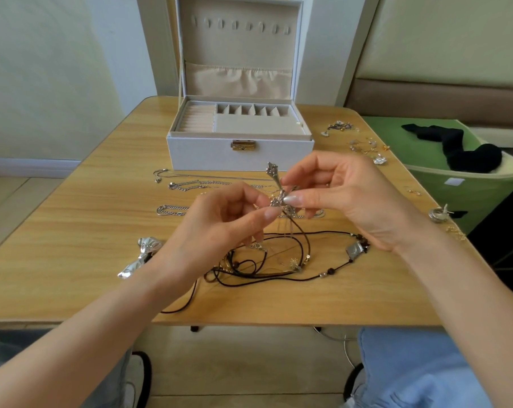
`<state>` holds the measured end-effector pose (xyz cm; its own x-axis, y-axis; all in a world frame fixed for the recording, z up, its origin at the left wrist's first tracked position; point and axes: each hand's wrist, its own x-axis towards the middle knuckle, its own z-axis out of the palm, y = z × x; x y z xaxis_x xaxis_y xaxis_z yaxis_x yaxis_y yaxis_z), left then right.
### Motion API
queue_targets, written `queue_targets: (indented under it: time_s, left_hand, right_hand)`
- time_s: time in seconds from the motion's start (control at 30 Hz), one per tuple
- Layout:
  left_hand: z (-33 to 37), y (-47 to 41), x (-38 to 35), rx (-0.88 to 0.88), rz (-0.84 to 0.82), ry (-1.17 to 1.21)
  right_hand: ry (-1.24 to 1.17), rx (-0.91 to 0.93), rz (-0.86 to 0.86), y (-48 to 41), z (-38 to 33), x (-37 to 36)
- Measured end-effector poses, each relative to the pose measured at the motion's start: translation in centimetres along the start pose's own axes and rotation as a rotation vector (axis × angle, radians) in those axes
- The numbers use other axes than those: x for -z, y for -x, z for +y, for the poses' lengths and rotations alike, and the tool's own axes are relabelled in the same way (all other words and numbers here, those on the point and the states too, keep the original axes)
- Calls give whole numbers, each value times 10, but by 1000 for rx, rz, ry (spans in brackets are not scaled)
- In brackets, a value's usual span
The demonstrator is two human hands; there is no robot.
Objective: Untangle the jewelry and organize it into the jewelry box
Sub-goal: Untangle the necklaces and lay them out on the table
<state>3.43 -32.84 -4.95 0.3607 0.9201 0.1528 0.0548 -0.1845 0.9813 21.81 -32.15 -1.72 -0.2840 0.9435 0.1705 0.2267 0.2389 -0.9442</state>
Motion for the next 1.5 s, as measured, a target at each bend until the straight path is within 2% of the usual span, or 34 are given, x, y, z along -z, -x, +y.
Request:
queue_targets:
  time_s: [0.1, 0.27, 0.4, 0.5, 0.8, 1.07, 1.23, 1.5]
  left_hand:
    - [-1, 1, 0, -32, 5, 0]
    - [-1, -2, 8, -74, 4, 36]
    - [-3, -4, 14, -134, -6, -25]
    - [-4, -3, 15, -175, 2, -178]
    - [-5, -3, 11, -288, 110, -428]
    - [-4, -1, 9, -362, 106, -486]
    - [-2, 0, 10, -396, 123, -500]
    - [0, 1, 11, -467, 146, -654]
  right_hand:
    - [-2, -10, -45, 0, 0, -2]
    - [-70, -130, -203, 1, 2, -1]
    - [-40, -137, -156, 0, 3, 1]
    - [15, -121, -139, 0, 3, 3]
    - [30, -33, 2, -1, 5, 4]
    - [14, 55, -19, -1, 2, -7]
    - [54, 11, -127, 0, 6, -7]
    - [192, 59, -52, 3, 13, -10]
